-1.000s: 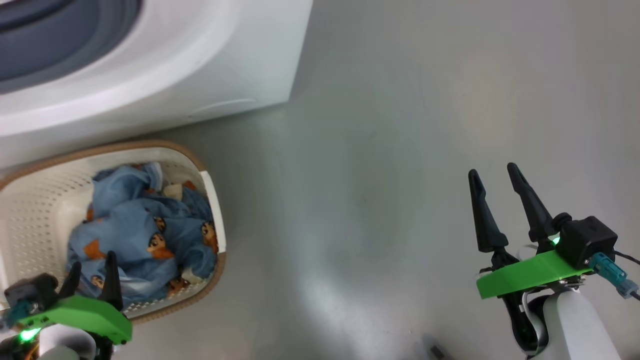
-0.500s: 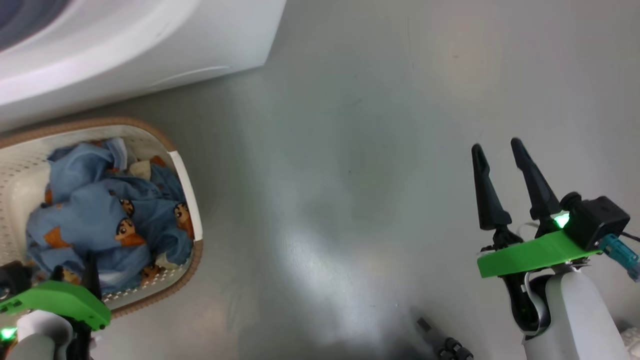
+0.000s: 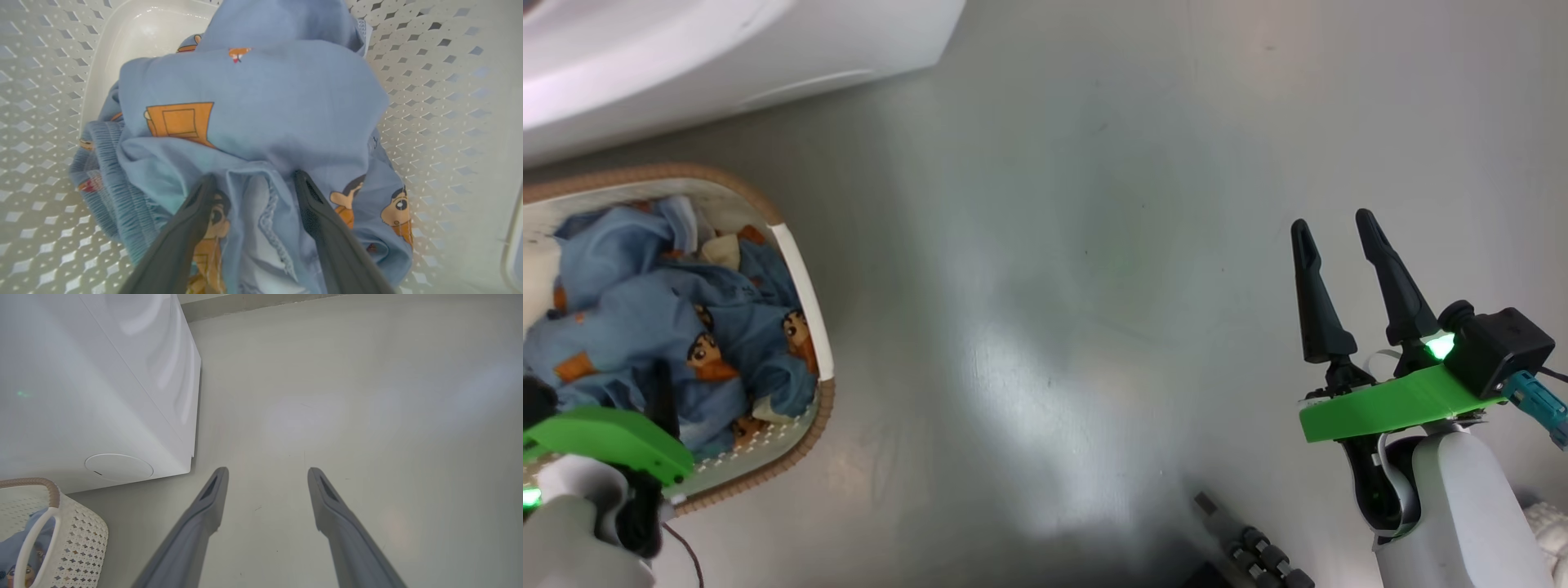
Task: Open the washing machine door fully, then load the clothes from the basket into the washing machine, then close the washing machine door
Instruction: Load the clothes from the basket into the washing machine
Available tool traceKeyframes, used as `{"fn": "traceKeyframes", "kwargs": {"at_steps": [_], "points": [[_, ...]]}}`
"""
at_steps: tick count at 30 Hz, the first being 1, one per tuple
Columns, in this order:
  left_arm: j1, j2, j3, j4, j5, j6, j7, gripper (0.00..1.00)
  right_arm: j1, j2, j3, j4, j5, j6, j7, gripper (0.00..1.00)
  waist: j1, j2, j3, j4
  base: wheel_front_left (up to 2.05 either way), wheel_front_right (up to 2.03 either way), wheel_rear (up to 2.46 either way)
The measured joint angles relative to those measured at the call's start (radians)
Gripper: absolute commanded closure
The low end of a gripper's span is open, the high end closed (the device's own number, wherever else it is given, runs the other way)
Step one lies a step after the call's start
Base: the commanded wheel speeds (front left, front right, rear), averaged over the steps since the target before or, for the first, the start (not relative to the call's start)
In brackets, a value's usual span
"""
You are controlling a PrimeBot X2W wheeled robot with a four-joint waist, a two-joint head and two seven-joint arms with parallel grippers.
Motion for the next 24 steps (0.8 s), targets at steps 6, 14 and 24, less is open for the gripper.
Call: {"fn": "traceKeyframes", "kwargs": {"at_steps": [6, 14, 24], "points": [[-0.036, 0.010, -0.011, -0.008, -0.022, 0.000, 0.033, 0.00, -0.004, 0.000, 0.000, -0.003, 0.005, 0.000, 0.000, 0.00, 0.0000, 0.0001, 0.037, -0.004, 0.00, 0.00, 0.00], [-0.089, 0.055, -0.041, -0.012, -0.044, 0.000, 0.061, 0.00, -0.035, 0.000, 0.020, -0.015, 0.032, 0.000, 0.000, 0.00, 0.0000, 0.0000, 0.084, -0.015, 0.00, 0.00, 0.00], [-0.151, 0.079, -0.074, 0.031, -0.035, 0.000, 0.088, 0.41, -0.035, 0.000, 0.019, -0.022, 0.034, 0.000, 0.000, 0.00, 0.0001, 0.0000, 0.123, -0.029, 0.00, 0.00, 0.00]]}}
